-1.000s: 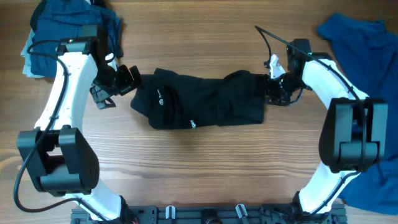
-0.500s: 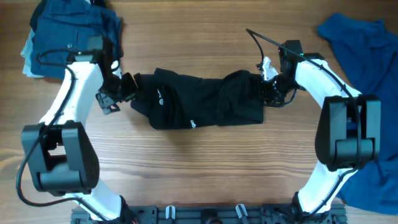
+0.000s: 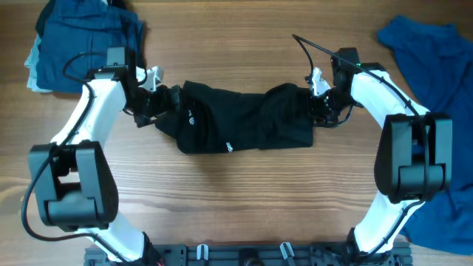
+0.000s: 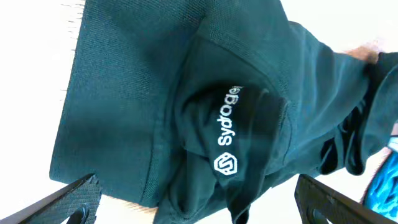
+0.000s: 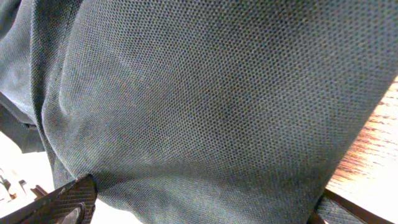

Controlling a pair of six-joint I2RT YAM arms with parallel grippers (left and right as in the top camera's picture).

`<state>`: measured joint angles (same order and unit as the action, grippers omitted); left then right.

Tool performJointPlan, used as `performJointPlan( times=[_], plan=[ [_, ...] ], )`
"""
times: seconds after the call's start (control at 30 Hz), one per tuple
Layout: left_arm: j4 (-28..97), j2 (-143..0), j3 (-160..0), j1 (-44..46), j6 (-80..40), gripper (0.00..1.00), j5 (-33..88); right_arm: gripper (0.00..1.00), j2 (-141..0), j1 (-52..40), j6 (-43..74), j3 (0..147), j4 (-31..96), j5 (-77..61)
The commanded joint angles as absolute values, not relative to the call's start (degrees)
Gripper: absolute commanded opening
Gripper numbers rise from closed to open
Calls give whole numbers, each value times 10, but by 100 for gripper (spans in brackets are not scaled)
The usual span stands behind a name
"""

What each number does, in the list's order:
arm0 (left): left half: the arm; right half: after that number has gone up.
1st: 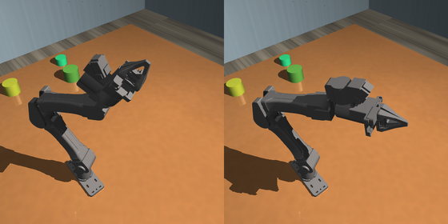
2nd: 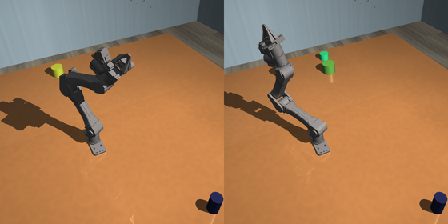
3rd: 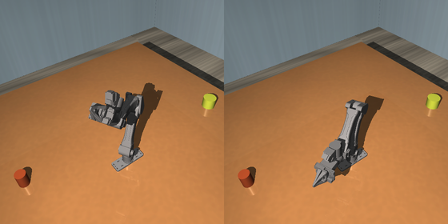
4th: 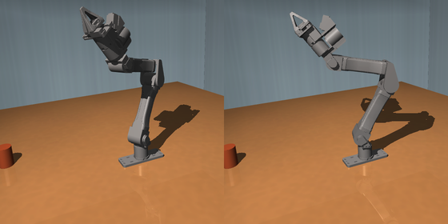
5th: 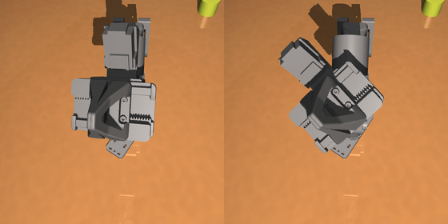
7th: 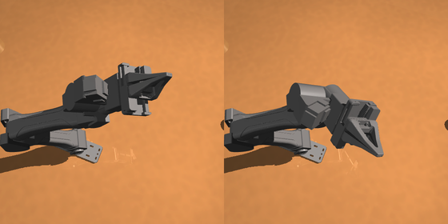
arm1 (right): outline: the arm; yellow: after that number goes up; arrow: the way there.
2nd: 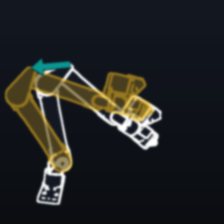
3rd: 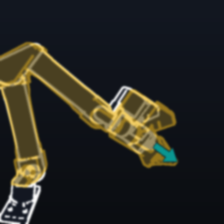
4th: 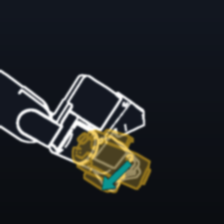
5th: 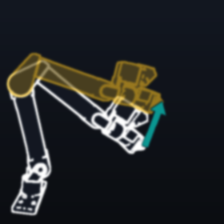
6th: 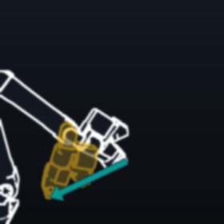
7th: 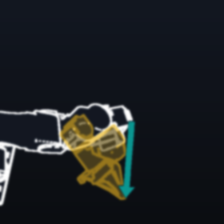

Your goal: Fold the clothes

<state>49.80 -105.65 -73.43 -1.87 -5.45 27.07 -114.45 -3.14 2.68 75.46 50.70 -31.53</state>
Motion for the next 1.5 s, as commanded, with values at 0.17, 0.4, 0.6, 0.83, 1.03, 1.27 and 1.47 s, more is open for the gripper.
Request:
performJointPlan(
  times=[0.17,0.4,0.6,0.83,1.03,1.27,1.47],
  plan=[
    [482,-1087,-731,-18,39,100,255,100,-1154,-59,15,753,508,-328],
    [467,-1093,-731,-19,63,100,249,100,-1154,-62,15,753,507,-328],
    [459,-1114,-731,-19,73,100,220,100,-1154,-62,15,753,510,-317],
    [435,-1133,-731,-19,74,100,220,100,-1154,-62,15,753,517,-315],
    [430,-1133,-731,-19,89,100,316,100,-1154,-62,15,753,517,-315],
    [441,-1135,-731,-19,118,100,328,100,-1154,-62,15,753,517,-315],
    [442,-1133,-736,-48,116,100,283,100,-1154,-62,12,753,522,-315]
  ],
)
